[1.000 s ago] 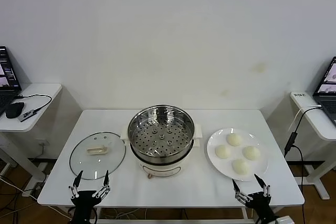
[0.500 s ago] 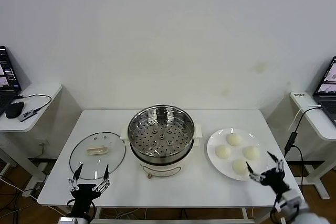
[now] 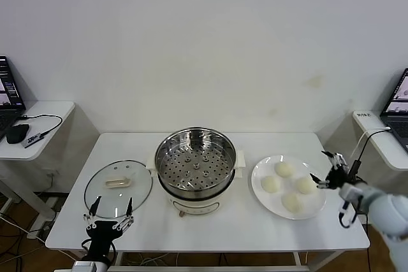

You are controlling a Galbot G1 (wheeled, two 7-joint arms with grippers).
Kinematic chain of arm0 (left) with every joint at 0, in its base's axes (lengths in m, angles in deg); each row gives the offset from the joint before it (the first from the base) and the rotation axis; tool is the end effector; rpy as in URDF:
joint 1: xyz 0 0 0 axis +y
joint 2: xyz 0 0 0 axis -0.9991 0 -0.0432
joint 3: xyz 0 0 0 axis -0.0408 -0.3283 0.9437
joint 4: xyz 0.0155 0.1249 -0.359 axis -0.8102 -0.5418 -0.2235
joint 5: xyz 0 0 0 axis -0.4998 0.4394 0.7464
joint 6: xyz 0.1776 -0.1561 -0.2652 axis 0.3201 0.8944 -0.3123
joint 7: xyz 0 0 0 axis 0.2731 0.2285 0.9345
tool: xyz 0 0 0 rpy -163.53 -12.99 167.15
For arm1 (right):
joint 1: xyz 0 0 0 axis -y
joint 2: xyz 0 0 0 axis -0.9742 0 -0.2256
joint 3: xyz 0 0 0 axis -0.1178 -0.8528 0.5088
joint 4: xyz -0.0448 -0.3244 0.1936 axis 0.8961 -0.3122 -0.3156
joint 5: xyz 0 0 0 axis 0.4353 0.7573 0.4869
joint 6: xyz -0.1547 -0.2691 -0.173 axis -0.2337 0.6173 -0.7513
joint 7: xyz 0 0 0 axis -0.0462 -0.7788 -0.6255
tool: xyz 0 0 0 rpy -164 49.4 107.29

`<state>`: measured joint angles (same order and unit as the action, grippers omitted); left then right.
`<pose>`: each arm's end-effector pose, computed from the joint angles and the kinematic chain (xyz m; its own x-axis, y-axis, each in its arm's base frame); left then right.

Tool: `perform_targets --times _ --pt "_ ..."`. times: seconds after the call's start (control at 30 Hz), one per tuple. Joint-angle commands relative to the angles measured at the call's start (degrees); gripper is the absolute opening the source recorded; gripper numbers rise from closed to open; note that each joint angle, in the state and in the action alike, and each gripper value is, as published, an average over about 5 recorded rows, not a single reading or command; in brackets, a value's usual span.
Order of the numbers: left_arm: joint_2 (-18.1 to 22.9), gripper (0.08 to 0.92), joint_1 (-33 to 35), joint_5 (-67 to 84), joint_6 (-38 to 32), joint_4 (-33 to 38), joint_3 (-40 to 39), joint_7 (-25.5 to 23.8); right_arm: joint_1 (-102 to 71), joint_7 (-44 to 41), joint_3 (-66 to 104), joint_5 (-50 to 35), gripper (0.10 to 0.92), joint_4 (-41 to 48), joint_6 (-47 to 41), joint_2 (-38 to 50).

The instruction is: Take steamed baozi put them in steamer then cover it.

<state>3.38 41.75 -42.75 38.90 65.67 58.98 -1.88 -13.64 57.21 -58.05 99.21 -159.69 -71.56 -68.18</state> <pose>0.1179 0.0754 -0.3398 -0.9943 -0.0589 0.0894 -0.0413 0.9814 0.1876 0.3496 -0.2558 -0.2308 -0.8338 -0.1992 0.5149 -0.5510 0.2426 -0.7984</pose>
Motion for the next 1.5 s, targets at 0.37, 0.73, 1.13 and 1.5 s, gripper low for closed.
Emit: perform_targets --times 0.37,0.73,1.13,1.5 --pt "0.86 0.823 -0.81 -0.68 -0.54 -0.24 0.01 0.95 59.09 -26.31 -66.63 -9.25 0.823 25.19 -1.80 6.11" --pt "0.98 0.823 -1.34 -0.51 -1.02 -0.35 0.56 0.98 60.09 -26.31 -69.02 -8.87 0.823 38.06 -1.33 -6.35" --pt "0.72 0.823 -1.47 -0.66 -1.71 -0.66 0.87 0.83 60.15 -23.74 -67.04 -7.60 0.823 44.34 -1.81 -12.63" --pt "0.71 0.823 -1.54 -0.70 -1.74 -0.87 0.87 0.73 59.78 -23.89 -67.56 -6.60 0.787 46.31 -2.87 -14.61"
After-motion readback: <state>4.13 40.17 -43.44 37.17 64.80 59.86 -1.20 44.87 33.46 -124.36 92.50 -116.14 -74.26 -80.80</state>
